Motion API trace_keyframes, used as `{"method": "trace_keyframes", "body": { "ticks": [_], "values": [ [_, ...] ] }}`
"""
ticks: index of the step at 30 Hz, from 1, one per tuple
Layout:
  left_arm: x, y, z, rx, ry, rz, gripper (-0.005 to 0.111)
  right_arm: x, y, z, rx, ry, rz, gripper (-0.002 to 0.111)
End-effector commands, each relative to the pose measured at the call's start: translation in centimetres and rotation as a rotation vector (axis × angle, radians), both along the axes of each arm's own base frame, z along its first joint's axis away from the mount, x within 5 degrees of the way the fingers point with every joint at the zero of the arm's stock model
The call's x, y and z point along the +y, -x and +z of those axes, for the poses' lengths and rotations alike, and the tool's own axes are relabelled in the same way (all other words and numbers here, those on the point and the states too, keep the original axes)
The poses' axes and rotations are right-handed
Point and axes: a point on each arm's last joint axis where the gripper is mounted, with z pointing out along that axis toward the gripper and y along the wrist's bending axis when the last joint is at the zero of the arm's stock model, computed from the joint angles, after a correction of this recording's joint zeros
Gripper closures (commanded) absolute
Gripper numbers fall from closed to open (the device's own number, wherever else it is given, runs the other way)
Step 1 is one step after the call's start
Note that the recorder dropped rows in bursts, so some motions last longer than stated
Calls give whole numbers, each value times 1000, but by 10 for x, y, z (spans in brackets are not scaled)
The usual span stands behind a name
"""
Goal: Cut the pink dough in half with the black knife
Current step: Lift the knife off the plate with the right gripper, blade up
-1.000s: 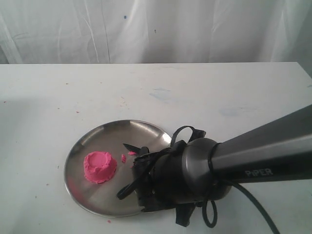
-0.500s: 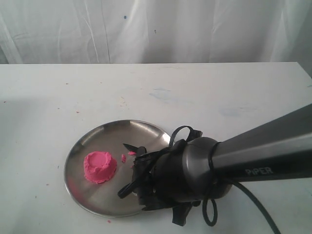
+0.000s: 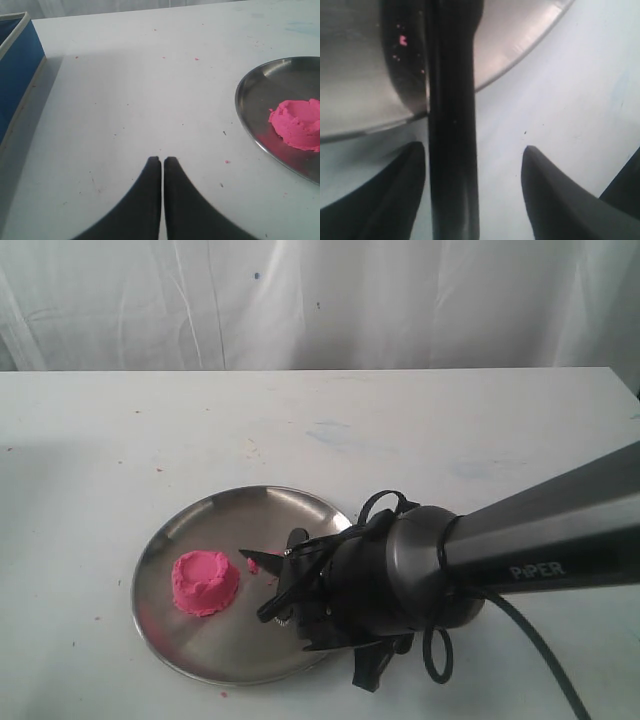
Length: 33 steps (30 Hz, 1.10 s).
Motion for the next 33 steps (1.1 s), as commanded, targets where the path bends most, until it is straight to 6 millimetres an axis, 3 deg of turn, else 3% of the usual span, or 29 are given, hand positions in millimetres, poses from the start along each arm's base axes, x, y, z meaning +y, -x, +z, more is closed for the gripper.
{"method": "trace_keyframes", "body": {
  "ticks": [1, 5, 9, 11, 16, 21, 27, 31, 33],
  "values": [
    [0, 0, 0, -7, -6, -2, 98, -2, -3, -1, -4, -12, 10, 54],
    [0, 0, 0, -7, -6, -2, 98, -4, -7, -11, -5, 30, 27, 60],
    [0, 0, 0, -7, -6, -2, 98, -8, -8, -17, -4, 71, 1, 87],
    [0, 0, 0, -7, -6, -2, 98, -10, -11, -14, -43, 99, -12, 108],
    [0, 0, 0, -7, -6, -2, 98, -16, -16, -1, -146, 168, -34, 108],
    [0, 0, 0, -7, -6, -2, 98, -20, -10, 32, -131, 65, -67, 108],
    [0, 0, 0, -7, -6, -2, 98, -40, -2, 97, -120, -150, -81, 108],
    [0, 0, 0, -7, -6, -2, 98, -70, -5, 151, -205, -409, -95, 108],
    [0, 0, 0, -7, -6, -2, 98, -90, -7, 168, -215, -511, -123, 108]
  ]
}}
